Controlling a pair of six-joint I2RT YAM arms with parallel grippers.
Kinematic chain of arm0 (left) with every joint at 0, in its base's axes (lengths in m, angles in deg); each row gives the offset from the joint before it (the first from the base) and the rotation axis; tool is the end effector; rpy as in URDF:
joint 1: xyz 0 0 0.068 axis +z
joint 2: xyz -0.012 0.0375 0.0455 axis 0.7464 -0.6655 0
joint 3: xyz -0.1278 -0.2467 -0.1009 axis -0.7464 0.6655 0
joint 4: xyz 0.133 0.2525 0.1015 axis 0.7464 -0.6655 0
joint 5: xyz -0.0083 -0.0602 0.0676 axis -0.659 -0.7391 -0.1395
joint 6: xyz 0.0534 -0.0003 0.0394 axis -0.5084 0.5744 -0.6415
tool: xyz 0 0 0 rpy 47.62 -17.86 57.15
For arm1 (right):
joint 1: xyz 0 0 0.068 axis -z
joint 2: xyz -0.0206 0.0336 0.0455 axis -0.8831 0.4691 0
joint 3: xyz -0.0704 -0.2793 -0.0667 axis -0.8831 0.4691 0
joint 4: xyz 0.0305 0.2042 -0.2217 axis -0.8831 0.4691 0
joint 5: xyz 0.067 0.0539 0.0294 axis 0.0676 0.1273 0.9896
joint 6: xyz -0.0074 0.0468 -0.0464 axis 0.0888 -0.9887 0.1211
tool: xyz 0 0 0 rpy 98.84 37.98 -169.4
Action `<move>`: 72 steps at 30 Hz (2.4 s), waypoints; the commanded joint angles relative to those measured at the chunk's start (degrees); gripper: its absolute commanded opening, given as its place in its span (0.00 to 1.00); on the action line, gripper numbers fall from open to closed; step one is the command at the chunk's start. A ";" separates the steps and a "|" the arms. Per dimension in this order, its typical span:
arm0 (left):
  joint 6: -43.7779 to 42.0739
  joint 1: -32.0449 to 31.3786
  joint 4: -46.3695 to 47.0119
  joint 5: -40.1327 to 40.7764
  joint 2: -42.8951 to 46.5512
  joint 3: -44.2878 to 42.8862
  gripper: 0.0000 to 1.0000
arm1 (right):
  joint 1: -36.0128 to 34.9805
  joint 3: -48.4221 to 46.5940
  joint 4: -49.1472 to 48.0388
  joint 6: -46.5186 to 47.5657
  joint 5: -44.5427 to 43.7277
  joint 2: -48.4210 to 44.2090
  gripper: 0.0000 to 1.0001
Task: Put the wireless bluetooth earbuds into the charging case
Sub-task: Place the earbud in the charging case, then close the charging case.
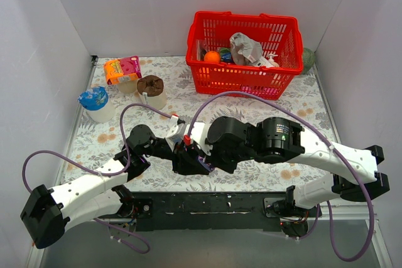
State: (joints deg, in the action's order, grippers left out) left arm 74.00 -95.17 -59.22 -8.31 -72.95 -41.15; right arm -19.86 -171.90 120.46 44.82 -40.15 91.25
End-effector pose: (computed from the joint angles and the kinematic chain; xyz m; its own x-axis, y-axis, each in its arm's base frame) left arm 0.1278 -0.2017 0.2941 -0.8005 0.1763 -0.5728 0.5407 -0.1998 -0.8171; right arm 0.0481 0.2902 0.4568 -0.1448 -0.7270 -0.6712 -0.9648 0.2543 -0.0673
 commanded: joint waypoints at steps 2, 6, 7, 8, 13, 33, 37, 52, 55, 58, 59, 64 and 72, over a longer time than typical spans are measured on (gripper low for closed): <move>0.26 -0.22 2.89 1.59 1.43 -2.03 0.00 | -0.29 0.92 -2.55 0.42 0.19 -1.11 0.01; 1.14 -0.22 4.47 1.86 1.60 -1.86 0.00 | -0.38 1.80 -3.87 -0.02 -0.33 -2.08 0.01; 1.23 -0.22 4.74 2.12 1.69 -1.77 0.00 | -0.38 1.80 -4.22 -0.11 -0.42 -2.17 0.01; 1.23 -0.22 4.66 2.30 1.69 -1.59 0.00 | -0.38 1.89 -4.39 -0.11 -0.42 -2.17 0.01; 1.32 -0.22 5.36 3.44 2.30 -1.07 0.00 | -0.38 2.06 -4.66 -1.16 -0.69 -2.34 0.01; -0.08 -0.22 4.66 7.30 4.41 1.92 0.00 | -0.38 -8.41 -6.49 -6.61 -14.00 -10.07 0.41; 0.00 -0.22 5.70 12.73 6.17 3.50 0.00 | -0.29 4.06 -17.03 -9.77 -25.19 -17.89 0.14; 0.09 -3.20 13.18 18.38 5.38 4.21 0.00 | 6.73 13.75 -27.32 -13.82 -20.12 -13.07 0.02; 0.09 -3.73 13.27 18.56 5.64 4.73 0.00 | 6.83 14.81 -28.65 -13.47 -16.87 -13.24 0.03; 0.00 -3.99 13.27 18.82 5.91 4.82 0.00 | 6.83 15.16 -29.18 -13.12 -13.79 -13.15 0.03; -0.26 -4.08 13.09 18.91 5.91 4.91 0.00 | 6.83 15.51 -30.14 -13.12 -11.78 -13.33 0.03; -0.87 -4.17 12.48 19.61 6.35 4.65 0.00 | 6.83 15.42 -29.80 -12.50 -6.67 -12.19 0.03; -1.14 -4.17 12.30 21.02 6.61 4.82 0.00 | 6.83 16.48 -29.88 -13.21 -2.89 -12.54 0.03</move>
State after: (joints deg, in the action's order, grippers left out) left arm 73.96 -99.41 -47.59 9.96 -67.50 -35.14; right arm -12.72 -156.45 93.40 32.32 -47.40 79.38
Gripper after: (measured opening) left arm 0.328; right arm 0.034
